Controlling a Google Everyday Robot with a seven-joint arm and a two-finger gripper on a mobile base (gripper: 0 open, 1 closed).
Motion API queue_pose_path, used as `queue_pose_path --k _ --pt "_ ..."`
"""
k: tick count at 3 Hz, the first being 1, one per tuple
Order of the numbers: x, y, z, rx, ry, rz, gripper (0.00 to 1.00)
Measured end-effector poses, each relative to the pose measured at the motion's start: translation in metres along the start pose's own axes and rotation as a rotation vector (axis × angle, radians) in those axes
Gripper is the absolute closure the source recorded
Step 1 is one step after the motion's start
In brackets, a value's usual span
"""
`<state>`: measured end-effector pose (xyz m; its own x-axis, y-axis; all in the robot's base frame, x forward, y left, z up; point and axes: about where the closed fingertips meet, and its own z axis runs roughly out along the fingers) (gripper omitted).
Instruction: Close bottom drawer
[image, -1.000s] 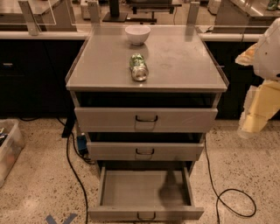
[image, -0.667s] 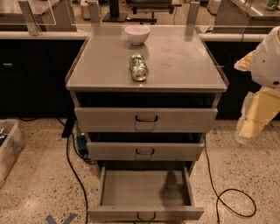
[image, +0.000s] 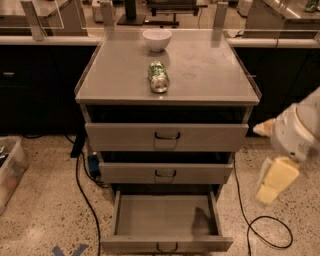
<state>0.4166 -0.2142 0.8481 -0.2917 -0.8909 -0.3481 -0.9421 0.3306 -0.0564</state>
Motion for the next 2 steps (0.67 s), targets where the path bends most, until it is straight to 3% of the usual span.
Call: queue_pose_path --k 1,2 --pt "-0.0053 0.0087 0.0044 -0.031 -0.043 0.025 0.00" --pt "-0.0048 0.0076 0.0034 -0.025 -0.036 0.020 0.00"
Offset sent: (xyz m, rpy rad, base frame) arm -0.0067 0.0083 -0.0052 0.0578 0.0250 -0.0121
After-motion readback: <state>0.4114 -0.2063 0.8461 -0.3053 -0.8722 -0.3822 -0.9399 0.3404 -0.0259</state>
